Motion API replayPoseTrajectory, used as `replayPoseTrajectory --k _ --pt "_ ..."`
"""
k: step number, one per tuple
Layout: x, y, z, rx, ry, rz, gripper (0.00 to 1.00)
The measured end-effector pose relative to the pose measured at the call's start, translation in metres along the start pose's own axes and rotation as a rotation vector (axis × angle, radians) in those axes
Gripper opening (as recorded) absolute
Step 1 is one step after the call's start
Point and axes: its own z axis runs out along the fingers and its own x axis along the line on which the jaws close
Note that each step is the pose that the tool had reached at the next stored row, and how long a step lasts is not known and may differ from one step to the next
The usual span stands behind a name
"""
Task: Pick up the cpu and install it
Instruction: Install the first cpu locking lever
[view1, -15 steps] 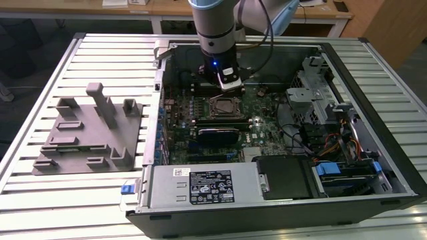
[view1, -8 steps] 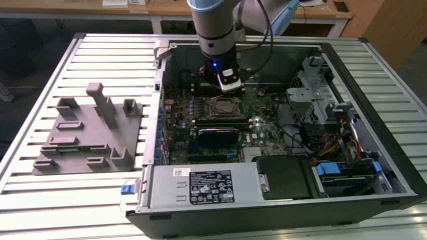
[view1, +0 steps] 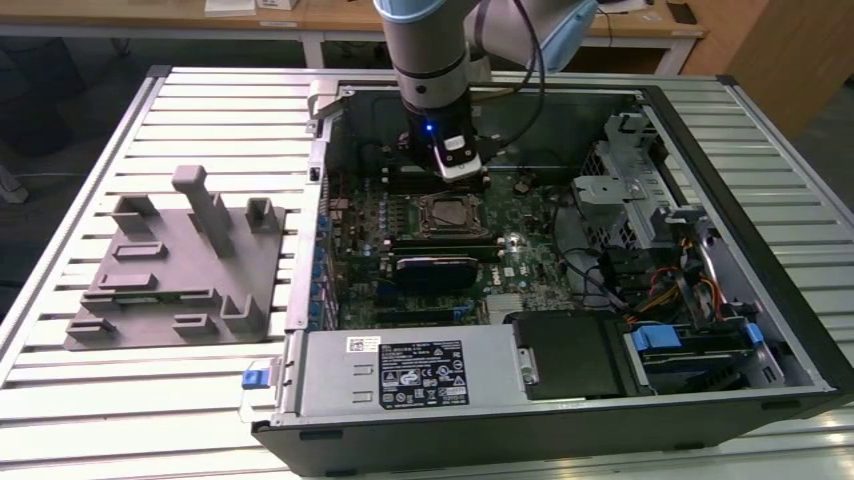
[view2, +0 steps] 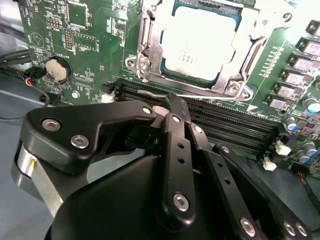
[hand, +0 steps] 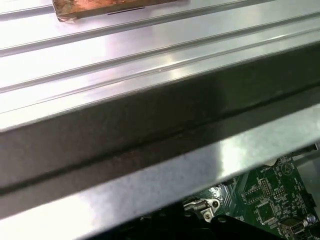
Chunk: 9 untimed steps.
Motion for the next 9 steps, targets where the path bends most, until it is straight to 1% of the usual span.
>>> replayPoseTrajectory --k 3,9 --pt "0.0004 -0.0003 0.0017 0.0006 -0.0076 -0.002 0.11" --pt "0.0008 -0.0007 0.0037 0.0001 -0.0154 -0.003 0.11"
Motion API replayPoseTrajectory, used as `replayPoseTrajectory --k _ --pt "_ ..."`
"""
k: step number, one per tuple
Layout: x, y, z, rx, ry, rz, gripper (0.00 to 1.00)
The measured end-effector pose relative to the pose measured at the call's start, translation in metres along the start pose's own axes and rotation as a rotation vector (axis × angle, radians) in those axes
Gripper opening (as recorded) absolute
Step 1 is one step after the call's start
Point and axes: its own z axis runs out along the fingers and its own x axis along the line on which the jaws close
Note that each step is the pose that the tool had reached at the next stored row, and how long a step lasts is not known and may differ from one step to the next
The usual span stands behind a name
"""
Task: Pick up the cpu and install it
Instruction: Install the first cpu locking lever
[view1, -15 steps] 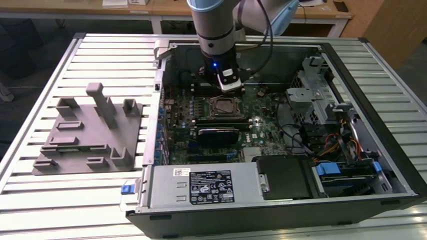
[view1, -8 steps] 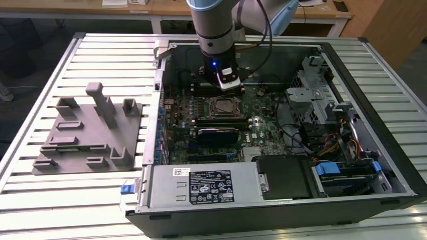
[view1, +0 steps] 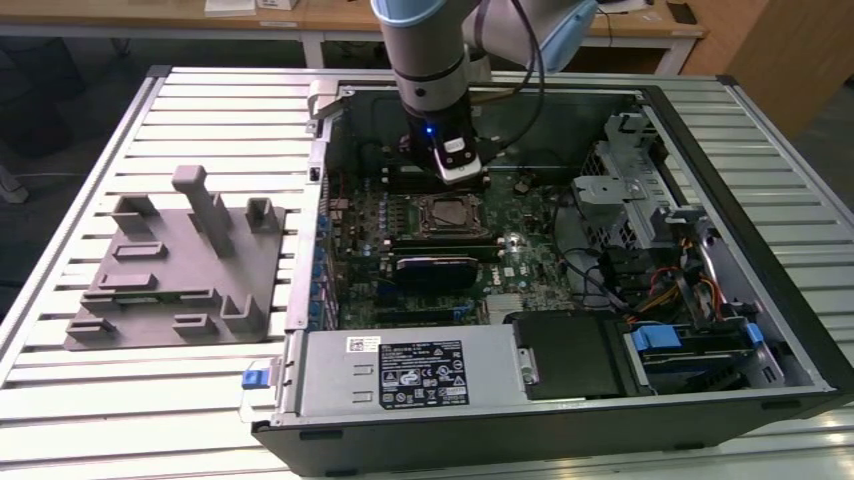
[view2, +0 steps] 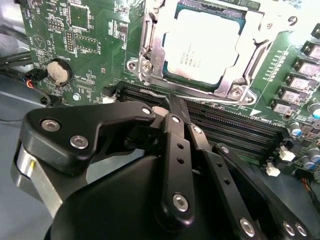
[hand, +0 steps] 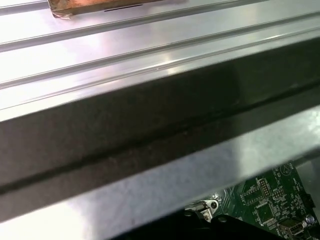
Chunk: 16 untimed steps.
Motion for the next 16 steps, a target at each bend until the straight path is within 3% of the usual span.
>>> replayPoseTrajectory --k 16 --pt "0.0013 -0.0018 0.0054 0.0124 -0.0126 -0.005 0.11"
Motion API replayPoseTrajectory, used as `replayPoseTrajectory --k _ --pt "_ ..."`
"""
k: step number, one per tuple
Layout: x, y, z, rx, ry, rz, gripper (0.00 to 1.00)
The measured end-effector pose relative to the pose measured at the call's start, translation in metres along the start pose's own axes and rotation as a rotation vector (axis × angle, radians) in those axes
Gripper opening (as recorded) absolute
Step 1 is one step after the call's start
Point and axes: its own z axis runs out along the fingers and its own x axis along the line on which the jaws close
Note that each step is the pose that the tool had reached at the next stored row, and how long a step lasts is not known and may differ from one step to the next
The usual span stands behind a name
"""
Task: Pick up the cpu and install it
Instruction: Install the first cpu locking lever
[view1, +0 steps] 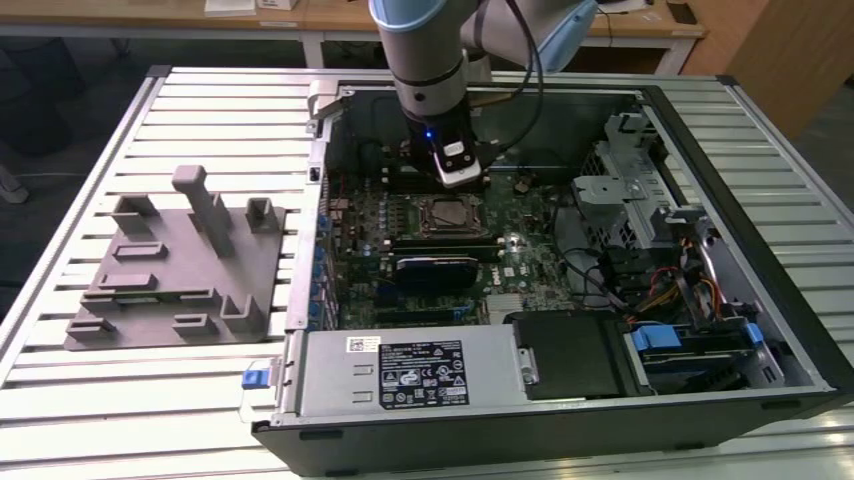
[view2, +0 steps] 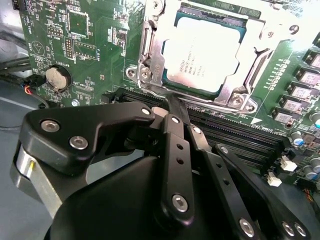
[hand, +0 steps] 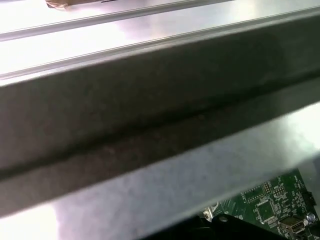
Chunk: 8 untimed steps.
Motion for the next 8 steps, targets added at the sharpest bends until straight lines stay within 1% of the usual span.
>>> replayPoseTrajectory --k 8 --pt "-0.0001 -0.0009 0.0004 -0.0002 -0.0002 0.000 0.11"
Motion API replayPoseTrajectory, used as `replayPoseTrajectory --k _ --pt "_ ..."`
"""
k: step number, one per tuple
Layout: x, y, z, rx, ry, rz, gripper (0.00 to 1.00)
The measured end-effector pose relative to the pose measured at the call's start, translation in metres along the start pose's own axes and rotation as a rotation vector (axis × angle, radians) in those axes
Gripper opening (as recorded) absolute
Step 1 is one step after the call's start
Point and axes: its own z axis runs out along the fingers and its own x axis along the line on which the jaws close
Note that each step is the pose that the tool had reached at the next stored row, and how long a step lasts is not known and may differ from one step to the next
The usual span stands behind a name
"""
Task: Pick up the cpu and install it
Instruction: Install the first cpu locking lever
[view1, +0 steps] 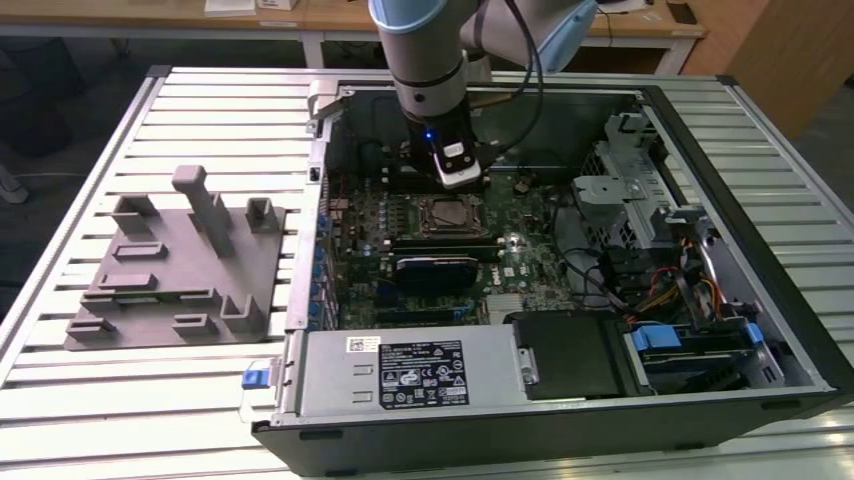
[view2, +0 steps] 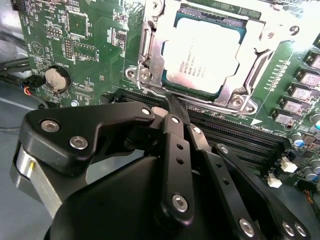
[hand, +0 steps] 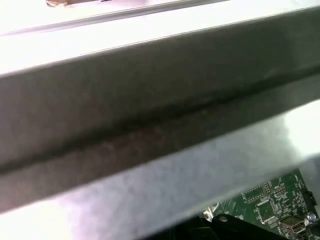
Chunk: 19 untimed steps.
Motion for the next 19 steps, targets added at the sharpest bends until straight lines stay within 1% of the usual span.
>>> replayPoseTrajectory --k 7,10,14,19 --pt "-0.0010 -0.0033 0.0006 0.0000 0.0001 0.000 0.11" --pt "-0.0013 -0.0045 0.0009 -0.0033 0.0012 0.001 0.11" --pt "-0.0014 -0.0047 0.0008 -0.0034 0.0012 0.001 0.11" --pt "-0.0021 -0.0039 -0.0035 -0.0032 0.0012 0.001 0.11"
